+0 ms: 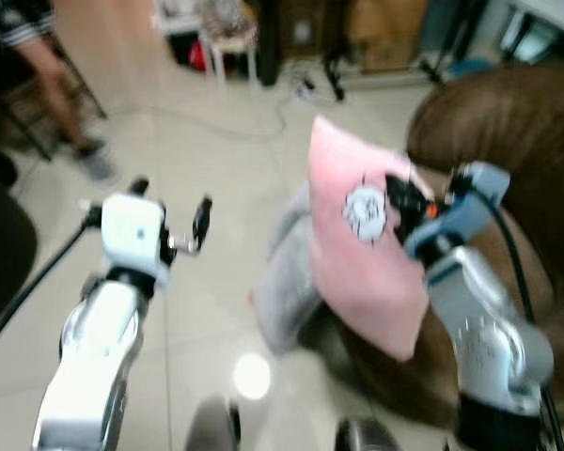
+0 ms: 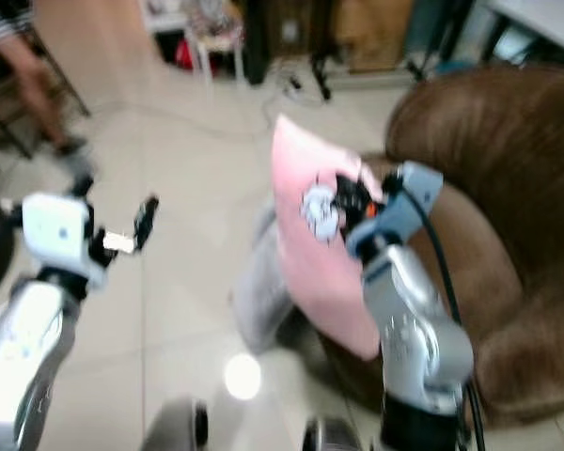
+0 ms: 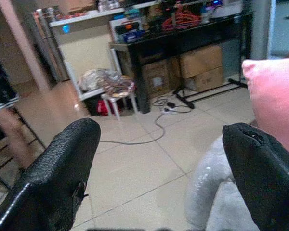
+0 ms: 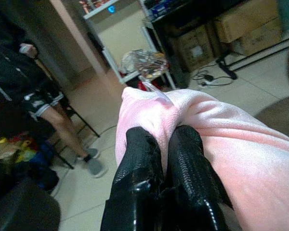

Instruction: Move the pillow to the sofa from floor

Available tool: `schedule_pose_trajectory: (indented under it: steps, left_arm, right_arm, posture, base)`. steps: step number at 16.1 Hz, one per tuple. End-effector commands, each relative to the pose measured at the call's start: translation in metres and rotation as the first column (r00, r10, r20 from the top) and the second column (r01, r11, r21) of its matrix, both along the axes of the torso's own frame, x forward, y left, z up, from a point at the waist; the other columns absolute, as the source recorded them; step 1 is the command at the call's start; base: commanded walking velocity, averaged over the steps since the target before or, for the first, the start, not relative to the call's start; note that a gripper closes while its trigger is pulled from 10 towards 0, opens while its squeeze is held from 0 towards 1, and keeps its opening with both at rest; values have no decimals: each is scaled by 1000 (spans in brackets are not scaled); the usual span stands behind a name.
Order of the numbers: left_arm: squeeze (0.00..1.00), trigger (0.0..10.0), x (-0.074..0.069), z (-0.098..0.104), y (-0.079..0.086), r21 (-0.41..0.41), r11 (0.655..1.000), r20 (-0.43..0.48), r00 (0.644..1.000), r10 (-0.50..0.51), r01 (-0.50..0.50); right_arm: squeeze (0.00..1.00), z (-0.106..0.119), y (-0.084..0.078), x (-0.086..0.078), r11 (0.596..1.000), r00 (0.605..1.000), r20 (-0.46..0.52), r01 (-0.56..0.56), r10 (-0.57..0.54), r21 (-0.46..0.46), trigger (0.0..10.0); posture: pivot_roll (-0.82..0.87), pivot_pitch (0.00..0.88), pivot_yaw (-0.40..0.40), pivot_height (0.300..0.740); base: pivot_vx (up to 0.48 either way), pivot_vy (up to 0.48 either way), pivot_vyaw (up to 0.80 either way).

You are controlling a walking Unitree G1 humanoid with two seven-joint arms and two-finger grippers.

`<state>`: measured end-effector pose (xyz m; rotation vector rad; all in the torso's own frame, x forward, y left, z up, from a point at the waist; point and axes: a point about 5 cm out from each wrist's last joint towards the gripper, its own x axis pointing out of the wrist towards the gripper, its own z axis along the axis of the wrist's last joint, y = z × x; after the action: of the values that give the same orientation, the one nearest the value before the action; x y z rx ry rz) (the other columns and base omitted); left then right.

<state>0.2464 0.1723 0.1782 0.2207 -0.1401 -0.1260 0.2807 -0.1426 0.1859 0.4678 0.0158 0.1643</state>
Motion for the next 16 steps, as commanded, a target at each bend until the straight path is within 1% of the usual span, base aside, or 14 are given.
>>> schedule_pose_trajectory:
  steps: [1, 4, 6, 7, 9, 11, 13, 15, 16]
  left_arm:
    - [0, 10000, 2, -1, -2, 5, 1000, 1, 1000, 1, -1]
    - [0, 10000, 5, -1, -6, 4, 1000, 4, 1000, -19, 19]
    - [0, 10000, 5, -1, -6, 5, 1000, 4, 1000, -19, 19]
    - [0, 10000, 5, -3, -7, 4, 1000, 1, 1000, -17, 17]
    - [0, 10000, 5, -3, -8, 1, 1000, 0, 1000, -18, 18]
    - [0, 10000, 4, -5, -9, -1, 1000, -7, 1000, -19, 19]
    - [0, 10000, 5, -6, -8, 3, 1000, -12, 1000, -18, 18]
    - [0, 10000, 7, -1, -6, 6, 1000, -5, 1000, -5, 5]
    - [0, 10000, 7, 0, -7, 15, 1000, 2, 1000, -10, 10]
  right_arm:
    - [0, 10, 0, 1, 999, 999, 51, -5, 3, 31, 10000]
    - [0, 11, 0, -1, 1000, 998, 55, 26, -27, 16, 10000]
    - [0, 9, 1, 0, 1000, 999, 46, 25, -26, 14, 10000]
    - [0, 7, 2, 0, 1000, 999, 41, 23, -23, -10, 10000]
    - [0, 4, 3, 1, 999, 999, 29, 32, -31, -30, 10000]
    - [0, -5, 4, 2, 997, 999, -10, 47, -48, -62, 10000]
    - [0, -10, 4, 4, 997, 998, -34, 58, -60, -46, 10000]
    - [0, -7, 6, 10, 997, 997, -30, 70, -71, -29, 10000]
    - [0, -4, 7, 14, 996, 997, -15, 71, -72, -58, 10000]
  posture:
    - [52, 0, 4, 740]
    - [43, 0, 11, 740]
    - [43, 0, 8, 740]
    - [43, 0, 6, 740]
    - [48, 0, 2, 740]
    - [54, 0, 3, 740]
    - [71, 0, -3, 740]
    - [79, 0, -7, 740]
    - [80, 0, -8, 740]
  base:
    - [0, 0, 0]
    - [0, 0, 0]
    - [0, 0, 0]
    - [0, 0, 0]
    - [0, 0, 0]
    - [0, 0, 0]
    - [0, 0, 0]
    - [0, 0, 0]
    - [0, 0, 0]
